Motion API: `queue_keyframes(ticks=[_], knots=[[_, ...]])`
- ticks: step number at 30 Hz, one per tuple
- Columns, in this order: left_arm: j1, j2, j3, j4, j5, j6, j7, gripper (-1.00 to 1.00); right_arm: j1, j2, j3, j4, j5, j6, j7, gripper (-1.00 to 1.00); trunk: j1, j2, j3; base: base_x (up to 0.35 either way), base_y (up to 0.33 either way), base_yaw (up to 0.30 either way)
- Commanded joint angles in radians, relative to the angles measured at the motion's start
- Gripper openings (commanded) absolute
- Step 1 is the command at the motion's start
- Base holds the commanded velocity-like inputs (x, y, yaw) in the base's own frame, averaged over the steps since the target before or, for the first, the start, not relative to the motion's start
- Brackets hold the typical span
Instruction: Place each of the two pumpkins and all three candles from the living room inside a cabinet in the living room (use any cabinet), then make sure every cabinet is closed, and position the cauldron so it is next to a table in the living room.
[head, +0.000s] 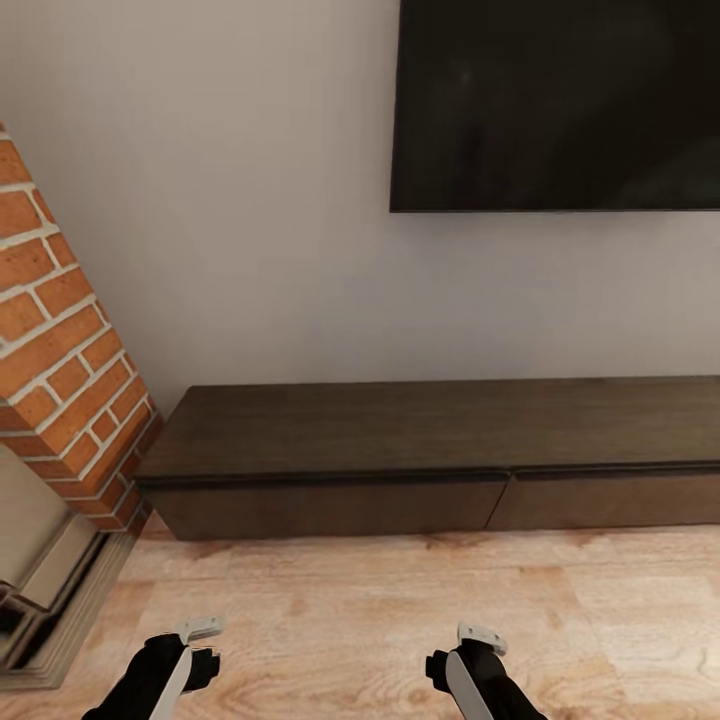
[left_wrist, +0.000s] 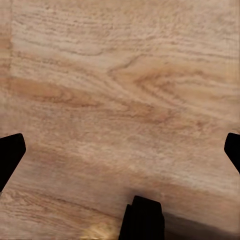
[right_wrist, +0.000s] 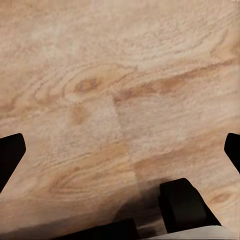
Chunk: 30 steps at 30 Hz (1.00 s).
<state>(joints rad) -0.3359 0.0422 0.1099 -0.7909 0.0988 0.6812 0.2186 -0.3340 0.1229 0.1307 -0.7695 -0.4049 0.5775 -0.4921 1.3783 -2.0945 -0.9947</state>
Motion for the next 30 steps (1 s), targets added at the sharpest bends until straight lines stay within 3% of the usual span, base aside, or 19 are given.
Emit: queue_keyframes(ticks=[1,5,9,10,15,22,30], knots=[[0.000,0.002,0.001,0.017,0.011,0.001,0.007,1.00,0.000,-0.001,0.003,0.003,-0.010,-0.003,-0.010,1.00,-0.004,0.007,0.002,0.000,0.000,0.000],[0.000,0.006,0.002,0.103,0.010,-0.031,0.007,1.00,-0.001,-0.002,0.000,0.082,-0.009,-0.057,-0.010,1.00,-0.019,0.035,0.015,0.000,0.000,0.000],[0.000,0.010,0.002,0.206,0.007,-0.155,0.008,1.00,-0.001,-0.003,0.000,0.141,-0.008,-0.078,-0.009,1.00,-0.035,0.063,0.027,0.000,0.000,0.000],[0.000,0.019,0.003,0.292,0.005,-0.232,0.008,1.00,-0.001,-0.003,0.000,0.154,-0.007,-0.085,-0.010,1.00,-0.039,0.070,0.031,0.000,0.000,0.000],[0.000,0.031,0.003,0.382,0.004,-0.314,0.008,1.00,-0.001,-0.002,0.001,0.158,-0.008,-0.140,-0.010,1.00,-0.058,0.105,0.046,0.000,0.000,0.000],[0.000,0.036,0.002,0.443,0.005,-0.377,0.009,1.00,-0.002,-0.003,0.000,0.157,-0.007,-0.155,-0.013,1.00,-0.085,0.154,0.068,0.000,0.000,0.000],[0.000,0.033,-0.001,0.463,0.006,-0.391,0.008,1.00,-0.002,-0.002,-0.002,0.155,-0.008,-0.157,-0.014,1.00,-0.115,0.210,0.093,0.000,0.000,0.000]])
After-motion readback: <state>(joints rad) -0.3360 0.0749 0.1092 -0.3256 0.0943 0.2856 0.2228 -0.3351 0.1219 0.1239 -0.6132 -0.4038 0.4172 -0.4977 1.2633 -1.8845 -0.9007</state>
